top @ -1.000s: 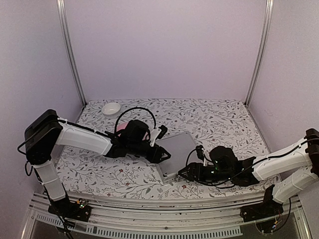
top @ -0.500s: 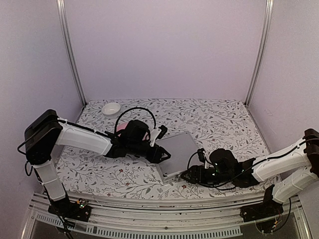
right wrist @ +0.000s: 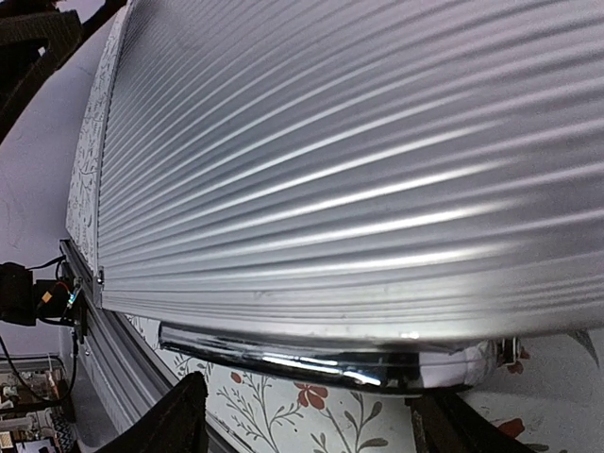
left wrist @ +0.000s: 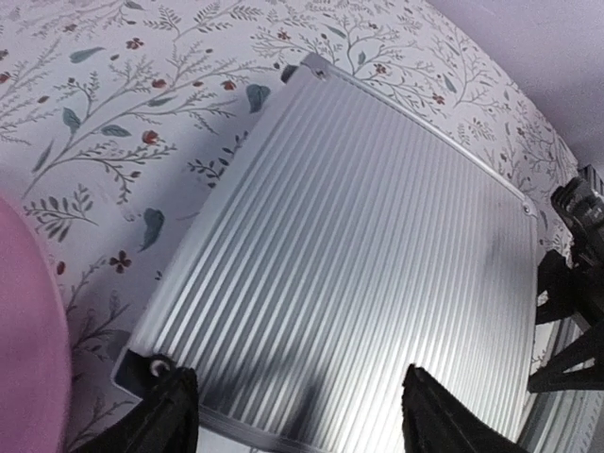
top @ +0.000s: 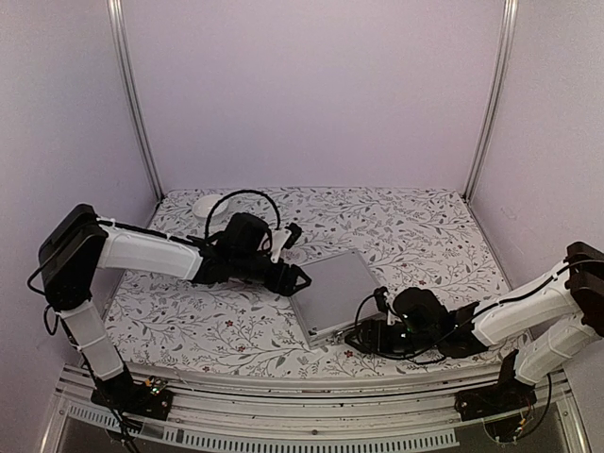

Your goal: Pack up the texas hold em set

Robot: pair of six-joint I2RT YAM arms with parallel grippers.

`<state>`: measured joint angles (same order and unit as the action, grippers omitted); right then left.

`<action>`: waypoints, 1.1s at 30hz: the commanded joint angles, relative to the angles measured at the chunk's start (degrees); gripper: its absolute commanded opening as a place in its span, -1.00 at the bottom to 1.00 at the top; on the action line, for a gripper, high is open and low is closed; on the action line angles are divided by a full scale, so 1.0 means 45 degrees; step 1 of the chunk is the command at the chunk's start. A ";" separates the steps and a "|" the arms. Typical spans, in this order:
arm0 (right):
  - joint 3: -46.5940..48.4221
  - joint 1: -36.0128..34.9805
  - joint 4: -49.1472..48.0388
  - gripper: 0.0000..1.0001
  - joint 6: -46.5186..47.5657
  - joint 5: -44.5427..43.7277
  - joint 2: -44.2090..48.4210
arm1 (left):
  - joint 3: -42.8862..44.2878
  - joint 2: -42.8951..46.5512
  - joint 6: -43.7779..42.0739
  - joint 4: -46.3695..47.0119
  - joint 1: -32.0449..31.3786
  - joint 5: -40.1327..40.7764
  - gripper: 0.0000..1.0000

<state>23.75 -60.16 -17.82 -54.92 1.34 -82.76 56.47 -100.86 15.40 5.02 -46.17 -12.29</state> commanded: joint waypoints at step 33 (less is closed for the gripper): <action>0.0300 0.0581 -0.2174 0.48 0.0510 0.1357 -0.1175 | 0.1675 -0.2746 -0.1303 -0.0294 0.1257 -0.1843 0.23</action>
<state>24.58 -58.06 -27.11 -51.20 6.81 -88.58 65.58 -112.09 8.58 6.20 -40.34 -18.63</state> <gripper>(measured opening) 0.740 0.621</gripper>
